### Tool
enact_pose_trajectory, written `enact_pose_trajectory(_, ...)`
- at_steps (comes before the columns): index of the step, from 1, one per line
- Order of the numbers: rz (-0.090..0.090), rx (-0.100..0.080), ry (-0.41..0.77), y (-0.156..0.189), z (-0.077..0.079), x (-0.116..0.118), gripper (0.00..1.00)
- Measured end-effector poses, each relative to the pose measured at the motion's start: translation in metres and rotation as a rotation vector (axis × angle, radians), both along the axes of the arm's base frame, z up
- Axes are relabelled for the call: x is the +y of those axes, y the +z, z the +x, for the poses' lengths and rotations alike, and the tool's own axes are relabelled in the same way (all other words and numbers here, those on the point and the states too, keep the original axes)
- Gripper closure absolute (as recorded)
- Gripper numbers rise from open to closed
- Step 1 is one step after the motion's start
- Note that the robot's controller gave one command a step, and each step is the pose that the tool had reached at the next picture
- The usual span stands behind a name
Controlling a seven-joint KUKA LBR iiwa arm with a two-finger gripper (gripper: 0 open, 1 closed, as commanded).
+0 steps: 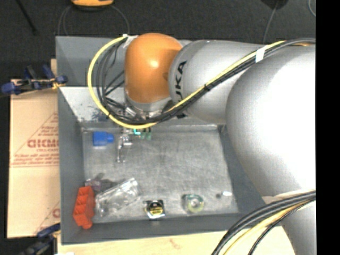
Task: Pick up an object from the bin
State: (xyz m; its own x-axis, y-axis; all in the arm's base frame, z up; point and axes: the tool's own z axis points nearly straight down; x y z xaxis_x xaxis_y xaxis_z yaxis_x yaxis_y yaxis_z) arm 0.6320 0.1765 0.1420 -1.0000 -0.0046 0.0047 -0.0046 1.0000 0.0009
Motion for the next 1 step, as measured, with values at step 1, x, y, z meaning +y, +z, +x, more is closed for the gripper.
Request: enact_pose_trajectory(1,0.001,-0.007,0.363,-0.0554,0.0184,0.0442,0.0)
